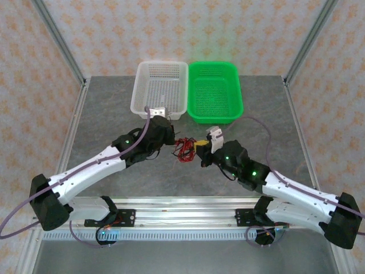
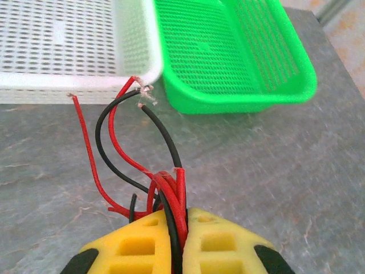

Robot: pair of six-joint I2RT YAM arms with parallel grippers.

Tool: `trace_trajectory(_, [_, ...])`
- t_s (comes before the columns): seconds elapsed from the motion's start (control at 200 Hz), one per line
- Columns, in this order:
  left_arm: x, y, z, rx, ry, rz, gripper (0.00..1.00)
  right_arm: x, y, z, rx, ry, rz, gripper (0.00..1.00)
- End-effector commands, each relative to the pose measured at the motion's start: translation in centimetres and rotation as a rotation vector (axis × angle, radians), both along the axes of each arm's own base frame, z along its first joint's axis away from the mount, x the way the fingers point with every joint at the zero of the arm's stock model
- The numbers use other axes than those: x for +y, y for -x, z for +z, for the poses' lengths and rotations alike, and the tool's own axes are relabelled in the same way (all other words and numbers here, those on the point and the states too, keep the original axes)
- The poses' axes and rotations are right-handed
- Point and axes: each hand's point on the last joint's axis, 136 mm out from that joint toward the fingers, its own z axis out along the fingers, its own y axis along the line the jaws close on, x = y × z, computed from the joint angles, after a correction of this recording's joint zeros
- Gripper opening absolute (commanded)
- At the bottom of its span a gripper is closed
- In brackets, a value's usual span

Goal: Untangle the cables

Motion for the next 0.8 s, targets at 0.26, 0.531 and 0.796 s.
trace_trajectory(0.26, [6.1,0.7,-2.5,0.022,0.017,0.214,0.00,-4.8,-2.5,-1.1,0.224,-0.258,-0.386,0.00])
trace_trajectory(0.531, [7.0,1.2,-6.3,0.098,0.001,0.248,0.00,-8.0,-3.1,-5.0,0.358,-0.380,-0.630,0.00])
trace_trajectory(0.796, [5.4,1.4,-9.3,0.149,0.057,0.195,0.00,-6.5,-2.9,-9.2,0.432,-0.225,-0.566,0.10])
